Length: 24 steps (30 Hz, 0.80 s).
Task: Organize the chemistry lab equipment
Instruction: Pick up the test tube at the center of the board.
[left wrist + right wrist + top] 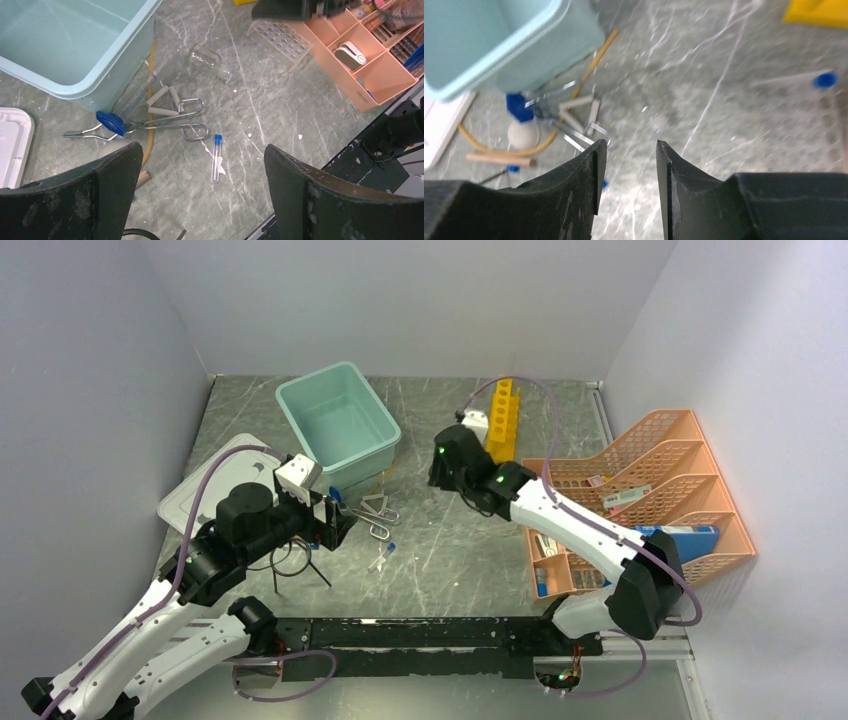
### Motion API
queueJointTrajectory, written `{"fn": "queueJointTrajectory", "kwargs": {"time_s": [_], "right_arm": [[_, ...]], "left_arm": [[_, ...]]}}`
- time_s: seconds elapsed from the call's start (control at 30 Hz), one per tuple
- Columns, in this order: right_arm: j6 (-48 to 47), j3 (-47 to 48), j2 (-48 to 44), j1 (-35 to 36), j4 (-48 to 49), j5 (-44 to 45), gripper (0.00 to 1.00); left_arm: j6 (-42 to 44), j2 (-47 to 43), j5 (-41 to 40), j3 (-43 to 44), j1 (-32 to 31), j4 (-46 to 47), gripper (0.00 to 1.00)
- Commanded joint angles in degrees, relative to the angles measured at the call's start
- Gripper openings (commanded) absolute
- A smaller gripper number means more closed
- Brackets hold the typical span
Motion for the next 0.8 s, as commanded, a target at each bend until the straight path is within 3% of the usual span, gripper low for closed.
{"fn": "queueJointTrajectory", "kwargs": {"time_s": [0.0, 0.33, 0.77], "right_arm": [[6.9, -2.6, 0.4, 6.8, -1.4, 0.8, 0.45], [16.6, -3.0, 6.9, 19.4, -3.4, 3.7, 0.47], [23.3, 0.6, 18.6, 26.0, -4.5, 4.8, 0.48]], "left_arm": [[-0.1, -0.3, -1.0, 0.0, 0.1, 0.4, 0.95], [-0.7, -2.0, -2.5, 0.0, 0.0, 0.2, 0.95], [-1.9, -5.0, -6.7, 0.0, 0.1, -0.6, 0.96]]}}
